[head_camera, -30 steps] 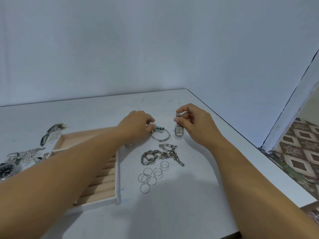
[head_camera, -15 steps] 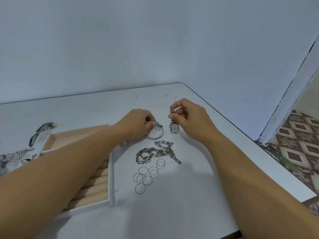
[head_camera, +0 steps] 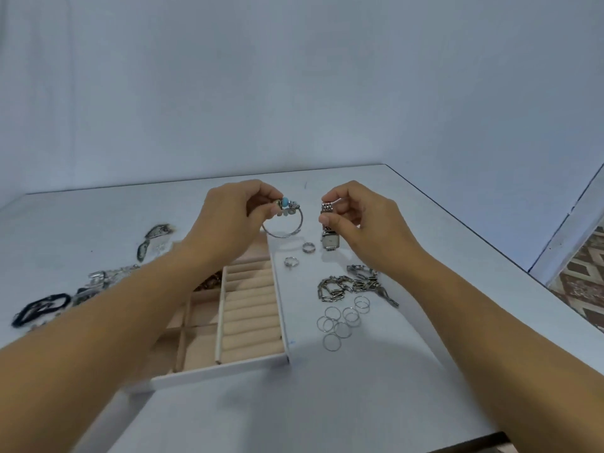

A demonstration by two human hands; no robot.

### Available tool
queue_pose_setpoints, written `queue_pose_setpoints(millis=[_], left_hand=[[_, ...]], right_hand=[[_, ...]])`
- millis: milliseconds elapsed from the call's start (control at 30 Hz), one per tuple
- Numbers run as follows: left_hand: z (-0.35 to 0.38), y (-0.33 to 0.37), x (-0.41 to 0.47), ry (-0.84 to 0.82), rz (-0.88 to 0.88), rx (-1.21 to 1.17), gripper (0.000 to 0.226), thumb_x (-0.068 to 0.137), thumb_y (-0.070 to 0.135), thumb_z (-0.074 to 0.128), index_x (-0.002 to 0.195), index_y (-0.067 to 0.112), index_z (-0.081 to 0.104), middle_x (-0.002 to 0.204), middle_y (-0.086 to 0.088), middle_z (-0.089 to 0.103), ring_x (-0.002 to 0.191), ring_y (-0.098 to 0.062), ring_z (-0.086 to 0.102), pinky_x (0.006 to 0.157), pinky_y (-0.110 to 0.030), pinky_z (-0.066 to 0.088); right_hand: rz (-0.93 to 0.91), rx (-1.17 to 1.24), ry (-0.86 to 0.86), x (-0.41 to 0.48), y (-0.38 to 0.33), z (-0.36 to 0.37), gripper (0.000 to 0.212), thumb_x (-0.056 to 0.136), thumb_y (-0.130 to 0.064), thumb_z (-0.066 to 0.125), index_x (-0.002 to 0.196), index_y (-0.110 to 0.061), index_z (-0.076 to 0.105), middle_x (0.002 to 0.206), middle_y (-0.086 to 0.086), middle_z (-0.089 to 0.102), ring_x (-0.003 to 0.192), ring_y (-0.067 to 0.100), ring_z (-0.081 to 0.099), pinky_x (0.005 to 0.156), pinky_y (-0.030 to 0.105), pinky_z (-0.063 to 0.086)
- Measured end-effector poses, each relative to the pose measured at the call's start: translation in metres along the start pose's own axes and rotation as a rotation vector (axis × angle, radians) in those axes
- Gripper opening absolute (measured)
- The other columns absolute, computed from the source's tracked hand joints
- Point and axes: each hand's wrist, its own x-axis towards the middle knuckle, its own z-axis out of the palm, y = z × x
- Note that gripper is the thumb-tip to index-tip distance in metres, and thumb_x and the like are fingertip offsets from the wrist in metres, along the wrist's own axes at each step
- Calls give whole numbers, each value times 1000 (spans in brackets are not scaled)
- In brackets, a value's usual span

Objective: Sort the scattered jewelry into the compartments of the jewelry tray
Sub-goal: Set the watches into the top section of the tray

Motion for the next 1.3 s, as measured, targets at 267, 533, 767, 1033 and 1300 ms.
queue_pose_setpoints(millis=[267,533,767,1033,1300], left_hand=[[-75,-43,-36,143,-180,-5,18,86,14,68,87,32,68,82,13,69,79,-10,67,74,-16,49],[-93,-72,-55,161,-239,-44,18,88,16,66,90,33,69,76,11,70,71,-3,67,54,-6,44],[-87,-91,-48,105,-224,-17,17,89,12,65,96,26,73,79,13,69,71,0,66,65,-5,47],[-82,-97,-35,-28,-190,165,16,89,14,63,99,21,73,69,17,64,58,5,60,63,-2,42],[-75,-102,-29,-143,-50,448,16,89,20,62,99,22,75,97,1,63,93,-16,57,81,-31,44]], right_hand=[[-46,46,-104,25,-43,71,15,85,-14,68,98,-18,61,79,-7,67,66,-2,61,65,9,45],[11,120,-90,42,-44,125,15,84,-16,70,95,-23,62,80,-3,69,68,3,62,69,14,48],[-13,87,-37,34,-36,132,17,84,-14,70,99,-18,64,80,-7,65,67,-3,61,68,9,45],[-21,66,-34,31,-27,126,17,84,-18,70,99,-23,64,84,-5,66,70,0,61,70,11,47],[-3,90,-23,30,-24,124,17,84,-20,70,99,-25,63,85,-7,65,72,3,60,69,11,47]])
